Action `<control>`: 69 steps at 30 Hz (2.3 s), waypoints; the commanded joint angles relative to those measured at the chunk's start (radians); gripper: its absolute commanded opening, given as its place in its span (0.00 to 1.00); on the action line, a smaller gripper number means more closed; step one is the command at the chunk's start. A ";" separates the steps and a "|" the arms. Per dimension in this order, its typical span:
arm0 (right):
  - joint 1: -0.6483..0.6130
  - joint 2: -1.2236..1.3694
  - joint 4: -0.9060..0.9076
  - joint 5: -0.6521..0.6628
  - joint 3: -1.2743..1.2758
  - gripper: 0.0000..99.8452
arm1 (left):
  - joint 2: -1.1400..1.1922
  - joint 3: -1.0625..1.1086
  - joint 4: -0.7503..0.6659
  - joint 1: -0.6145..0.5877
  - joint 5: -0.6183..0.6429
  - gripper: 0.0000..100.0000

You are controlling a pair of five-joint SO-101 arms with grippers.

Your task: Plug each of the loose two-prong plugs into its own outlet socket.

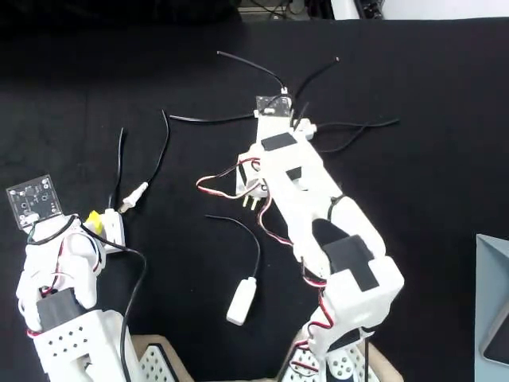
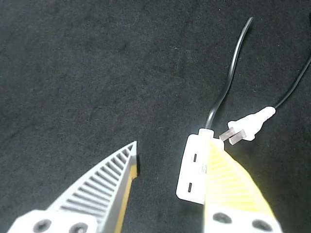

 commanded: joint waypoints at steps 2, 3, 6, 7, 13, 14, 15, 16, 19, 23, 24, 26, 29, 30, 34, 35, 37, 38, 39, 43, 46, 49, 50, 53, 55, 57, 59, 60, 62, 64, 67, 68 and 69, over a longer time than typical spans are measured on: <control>-0.031 0.073 -0.002 -0.043 -0.094 0.12 | -0.009 -0.010 -0.025 0.013 -0.002 0.22; -0.031 0.082 -0.002 -0.043 -0.110 0.12 | -0.009 -0.010 -0.025 0.013 -0.002 0.22; -0.031 0.094 -0.002 -0.043 -0.136 0.12 | -0.009 -0.010 -0.025 0.013 -0.002 0.22; -0.031 0.096 -0.002 -0.043 -0.140 0.12 | -0.009 -0.010 -0.025 0.013 -0.002 0.22; -0.032 0.102 -0.002 -0.043 -0.157 0.12 | -0.009 -0.010 -0.025 0.013 -0.002 0.22; -0.031 0.102 -0.002 -0.043 -0.157 0.12 | -0.009 -0.010 -0.025 0.013 -0.002 0.22; -0.031 0.102 -0.002 -0.043 -0.157 0.10 | -0.009 -0.010 -0.025 0.013 -0.002 0.22; -0.029 0.102 -0.002 -0.041 -0.157 0.06 | -0.009 -0.010 -0.025 0.013 -0.002 0.22; -0.029 0.102 -0.003 -0.043 -0.159 0.02 | -0.009 -0.008 -0.025 0.013 -0.002 0.22; -0.031 0.087 0.009 -0.035 -0.163 0.01 | -0.009 -0.002 -0.028 0.013 -0.002 0.22; -0.032 0.070 0.023 -0.034 -0.166 0.01 | -0.009 -0.002 -0.028 0.013 -0.002 0.22; -0.052 0.022 0.058 -0.023 -0.171 0.01 | -0.009 -0.002 -0.028 0.013 -0.003 0.22; -0.097 -0.077 0.141 0.035 -0.166 0.01 | -0.009 -0.001 -0.028 0.013 -0.003 0.22; -0.110 -0.114 0.170 0.046 -0.163 0.01 | -0.009 -0.001 -0.028 0.013 -0.003 0.22; -0.161 -0.275 0.215 0.101 -0.116 0.01 | -0.009 -0.004 -0.028 0.015 0.002 0.22; -0.175 -0.318 0.215 0.118 -0.093 0.01 | -0.009 -0.007 -0.028 0.015 0.002 0.22; -0.204 -0.406 0.212 0.155 -0.047 0.01 | -0.009 -0.010 -0.041 0.016 0.003 0.22; -0.219 -0.450 0.210 0.173 -0.025 0.01 | -0.009 -0.008 -0.063 0.025 0.005 0.22; -0.235 -0.492 0.210 0.193 -0.005 0.01 | -0.009 -0.005 -0.084 0.042 0.005 0.22; -0.258 -0.625 0.209 0.247 0.048 0.01 | -0.009 -0.018 -0.152 0.125 0.009 0.22; -0.259 -0.700 0.176 0.279 0.073 0.01 | -0.009 -0.051 -0.181 0.193 0.087 0.22; -0.296 -0.768 0.117 0.316 0.117 0.01 | -0.009 -0.074 -0.221 0.263 0.150 0.22; -0.313 -0.791 0.100 0.321 0.140 0.01 | -0.009 -0.081 -0.232 0.285 0.161 0.22; -0.370 -0.855 0.049 0.327 0.211 0.01 | -0.009 -0.102 -0.244 0.358 0.166 0.22; -0.393 -0.895 0.020 0.327 0.260 0.01 | -0.009 -0.120 -0.239 0.404 0.167 0.22; -0.400 -0.934 -0.008 0.327 0.306 0.01 | -0.009 -0.137 -0.239 0.447 0.167 0.22; -0.400 -0.964 -0.035 0.327 0.349 0.01 | -0.009 -0.153 -0.239 0.486 0.167 0.22; -0.402 -0.980 -0.049 0.327 0.369 0.01 | -0.009 -0.160 -0.239 0.507 0.169 0.22; -0.416 -1.006 -0.072 0.327 0.407 0.01 | -0.009 -0.177 -0.239 0.553 0.169 0.22; -0.430 -1.032 -0.077 0.327 0.443 0.01 | -0.009 -0.189 -0.239 0.598 0.169 0.22; -0.434 -1.076 -0.075 0.327 0.473 0.01 | -0.009 -0.193 -0.238 0.665 0.169 0.22; -0.434 -1.092 -0.075 0.327 0.483 0.01 | -0.009 -0.191 -0.238 0.684 0.167 0.22; -0.434 -1.107 -0.075 0.327 0.493 0.01 | -0.009 -0.189 -0.238 0.702 0.167 0.22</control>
